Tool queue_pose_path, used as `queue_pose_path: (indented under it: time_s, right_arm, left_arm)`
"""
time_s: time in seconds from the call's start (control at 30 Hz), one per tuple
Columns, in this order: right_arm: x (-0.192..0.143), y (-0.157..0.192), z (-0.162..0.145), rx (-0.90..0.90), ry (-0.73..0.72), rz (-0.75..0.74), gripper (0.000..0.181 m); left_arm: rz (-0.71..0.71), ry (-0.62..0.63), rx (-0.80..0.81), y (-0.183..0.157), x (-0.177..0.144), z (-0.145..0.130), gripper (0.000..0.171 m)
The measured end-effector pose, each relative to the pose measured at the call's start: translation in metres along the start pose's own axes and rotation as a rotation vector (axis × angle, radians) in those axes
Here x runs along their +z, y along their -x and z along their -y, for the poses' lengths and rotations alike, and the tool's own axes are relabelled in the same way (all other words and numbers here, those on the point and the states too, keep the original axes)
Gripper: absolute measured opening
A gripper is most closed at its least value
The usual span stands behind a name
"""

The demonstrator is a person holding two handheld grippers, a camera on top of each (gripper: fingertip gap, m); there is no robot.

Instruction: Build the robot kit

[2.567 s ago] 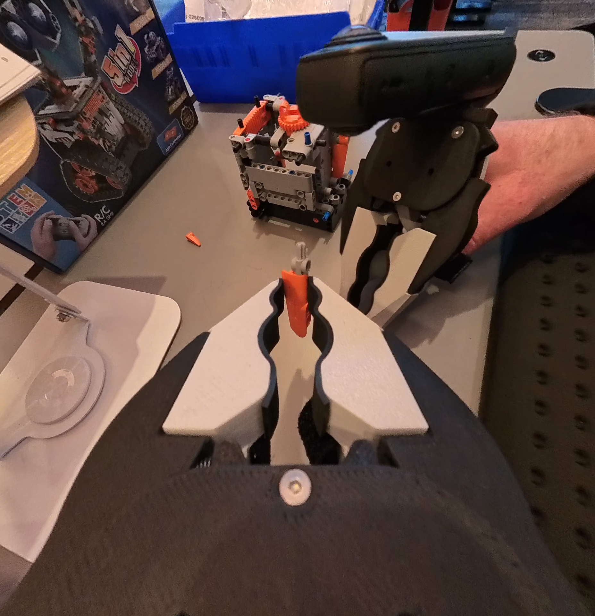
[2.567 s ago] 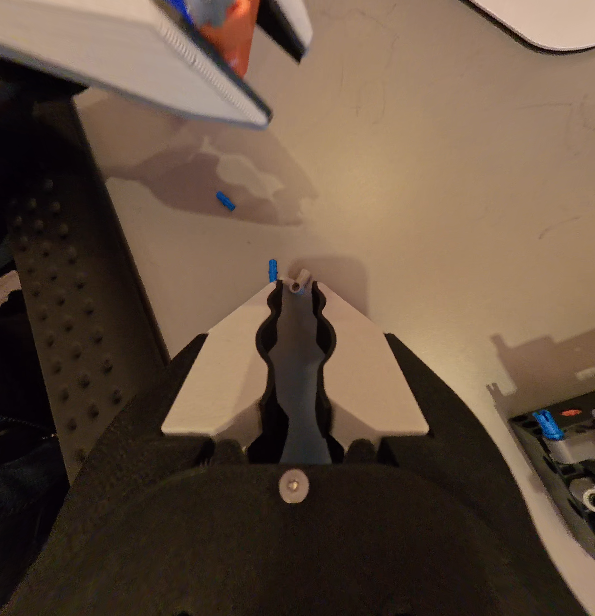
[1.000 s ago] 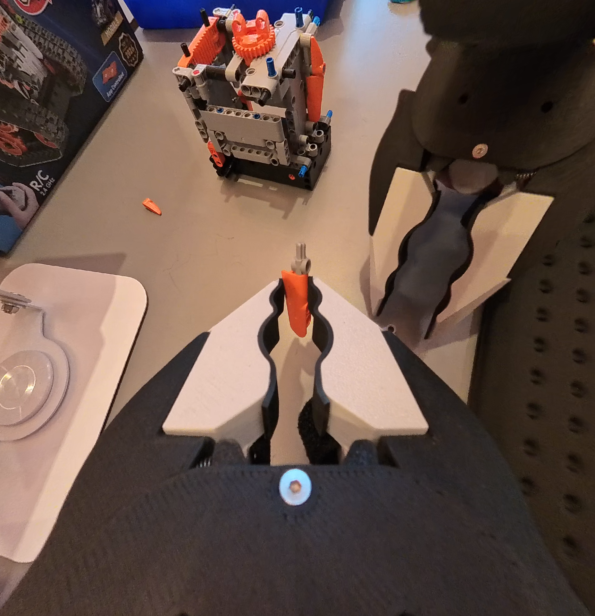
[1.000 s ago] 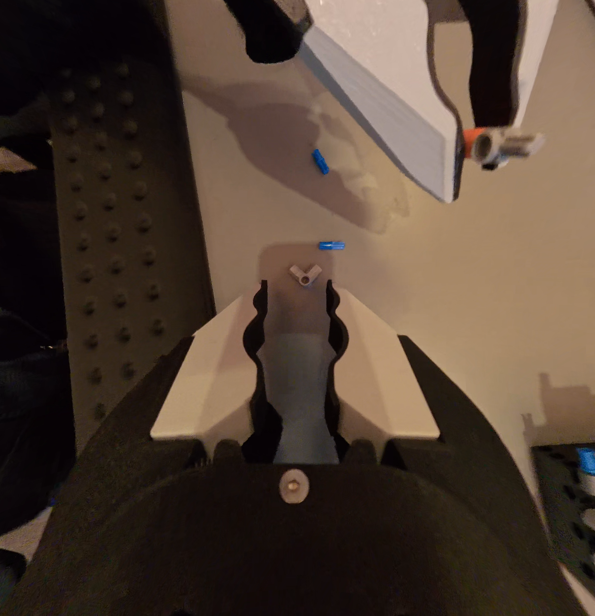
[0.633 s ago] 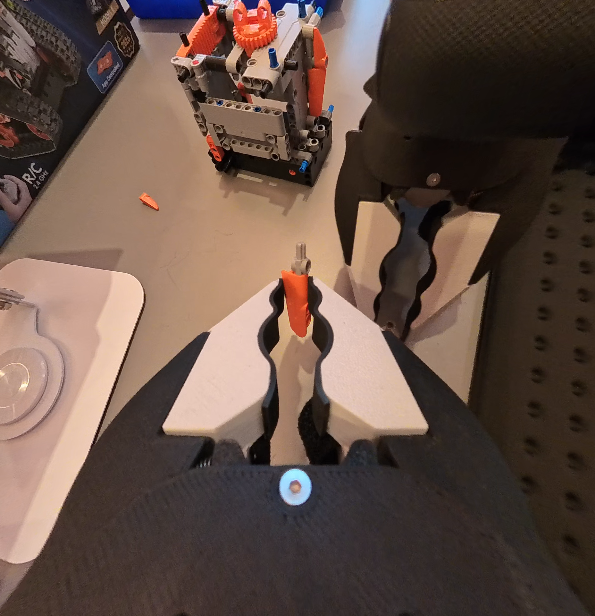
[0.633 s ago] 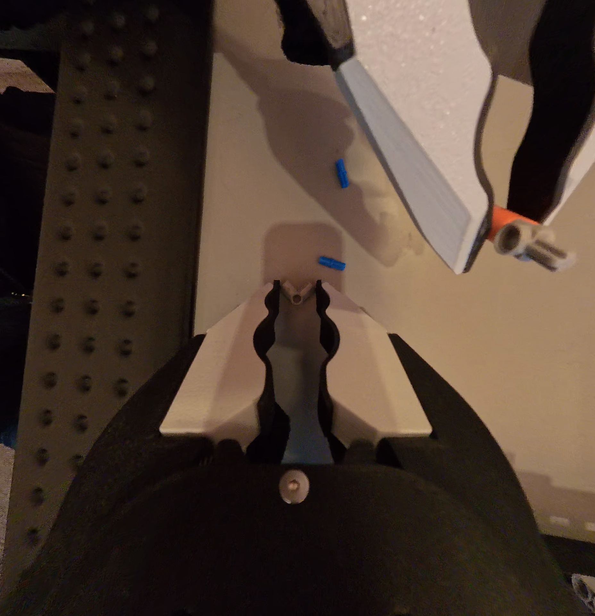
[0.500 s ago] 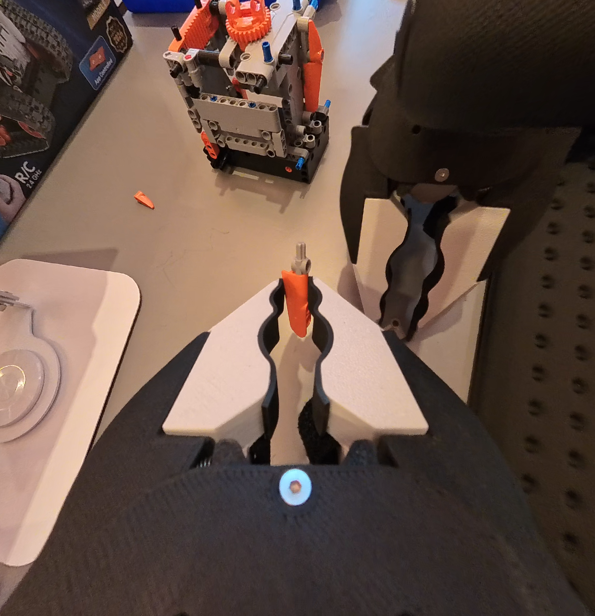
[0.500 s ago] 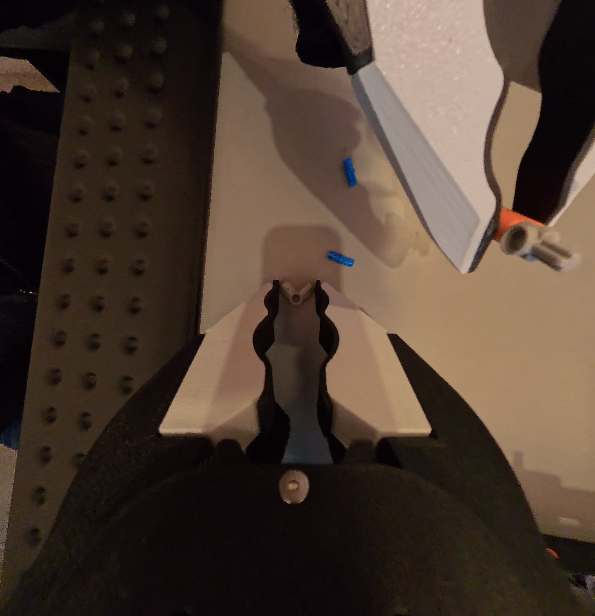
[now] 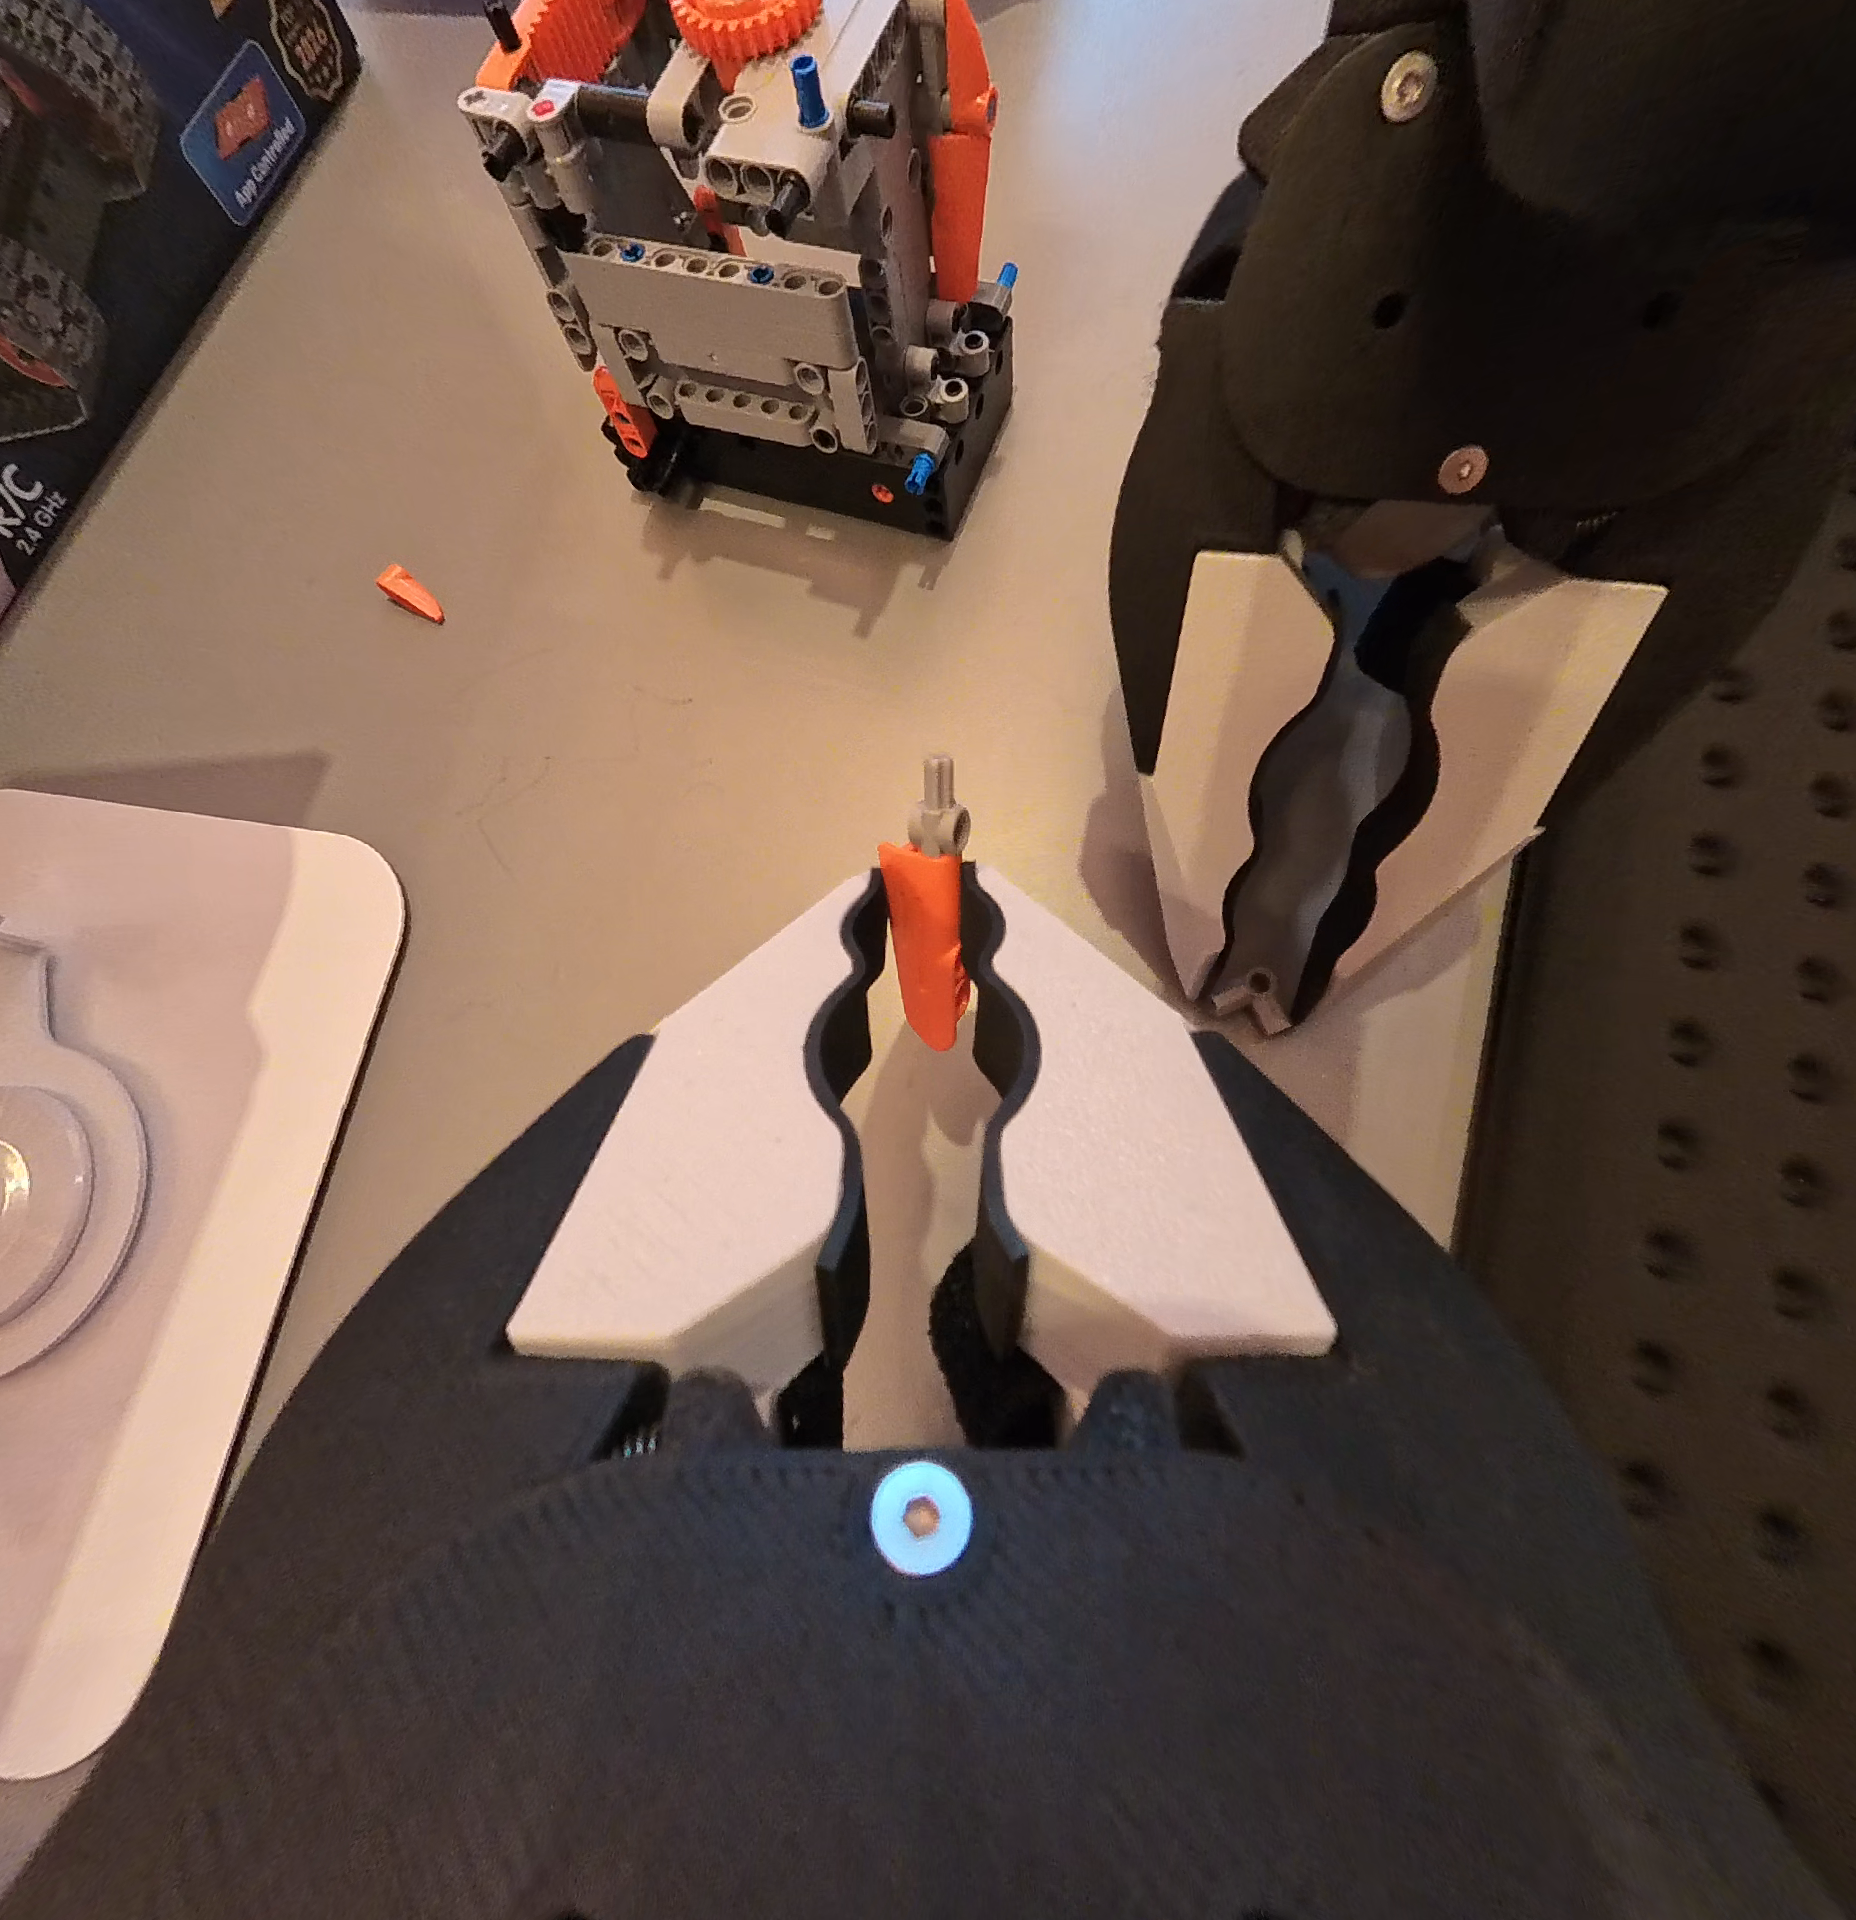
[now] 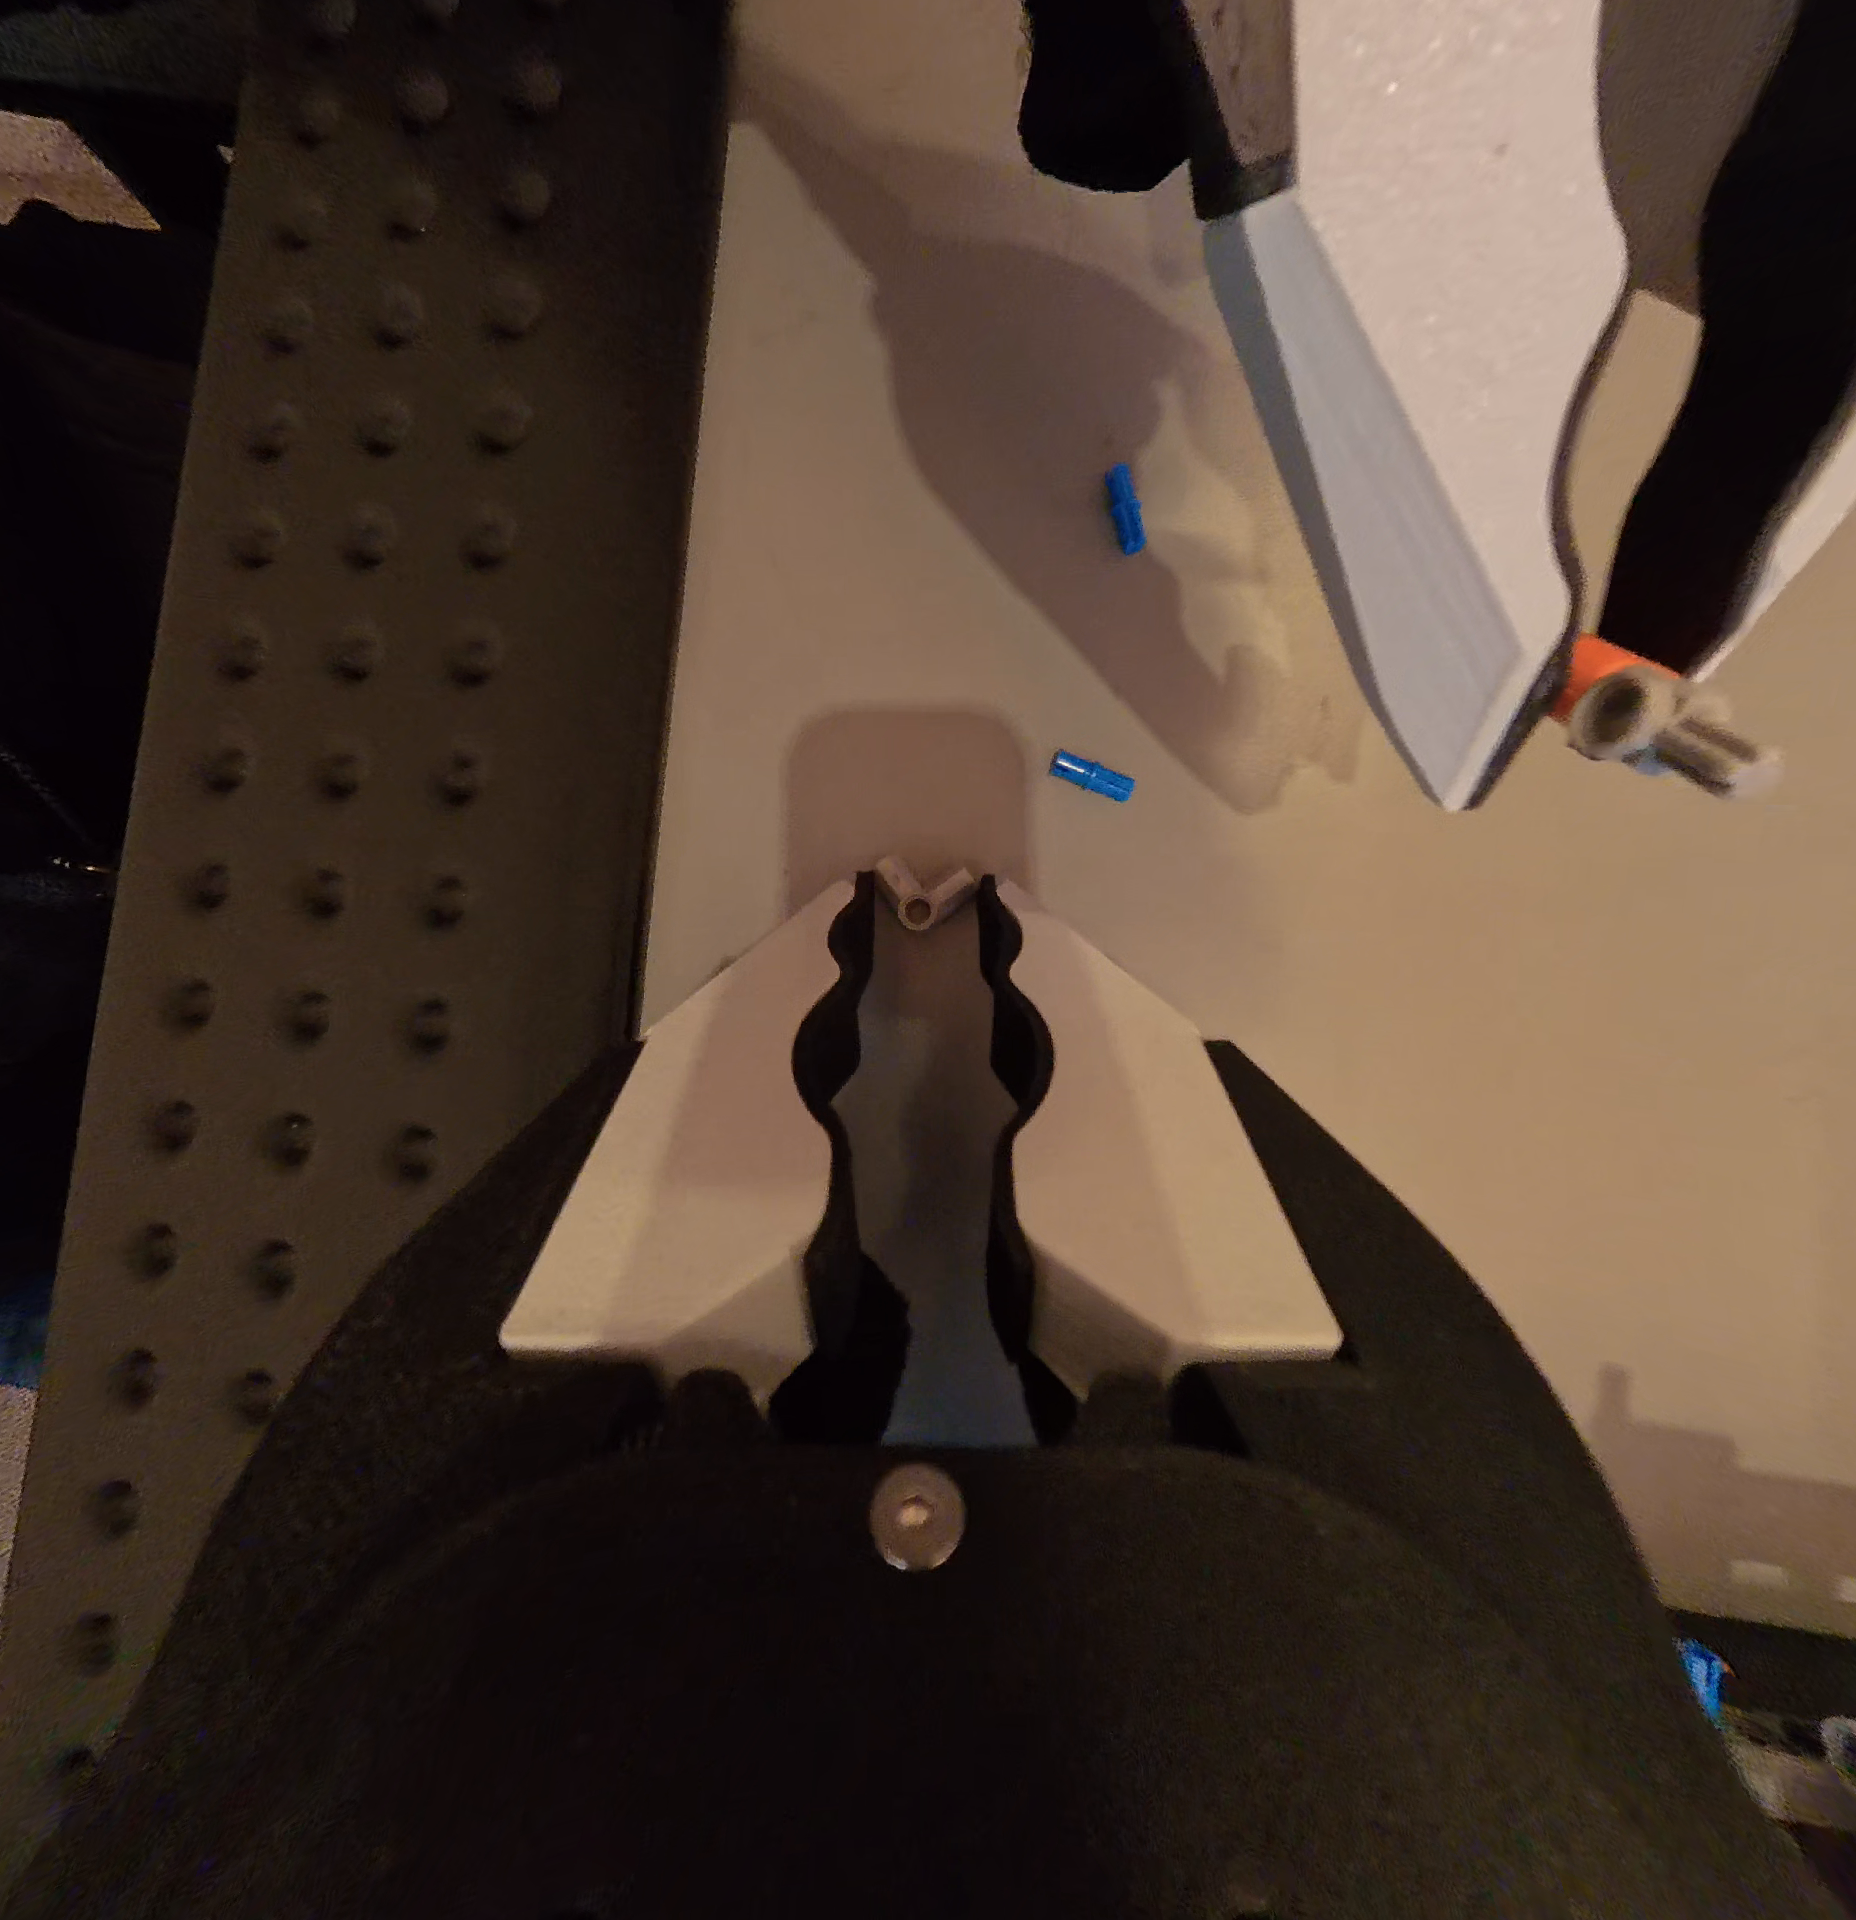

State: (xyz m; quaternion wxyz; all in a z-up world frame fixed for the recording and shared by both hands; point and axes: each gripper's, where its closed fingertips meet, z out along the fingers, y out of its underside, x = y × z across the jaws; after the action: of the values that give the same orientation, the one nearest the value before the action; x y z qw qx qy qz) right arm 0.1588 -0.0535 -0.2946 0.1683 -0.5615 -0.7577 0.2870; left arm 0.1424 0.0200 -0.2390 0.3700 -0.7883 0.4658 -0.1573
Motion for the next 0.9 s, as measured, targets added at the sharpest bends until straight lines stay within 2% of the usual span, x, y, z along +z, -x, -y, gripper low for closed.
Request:
queue_pose_path:
  time_s: [0.13, 0.5, 0.6, 0.9]
  right_arm:
    - [-0.005, -0.004, -0.002, 0.024, -0.021, -0.034, 0.015]
    - [-0.03, -0.028, -0.017, 0.133, -0.091, -0.239, 0.015]
    - [-0.029, -0.031, -0.021, 0.127, -0.077, -0.266, 0.015]
    - [-0.045, -0.034, -0.002, 0.034, -0.156, -0.359, 0.014]
  left_arm:
    - [-0.044, 0.051, 0.01, -0.008, 0.003, -0.01, 0.011]
    - [-0.173, 0.313, 0.123, -0.045, 0.024, -0.051, 0.011]
    - [-0.217, 0.318, 0.107, -0.05, 0.027, -0.048, 0.012]
    - [-0.318, 0.288, -0.005, -0.055, 0.029, -0.043, 0.011]
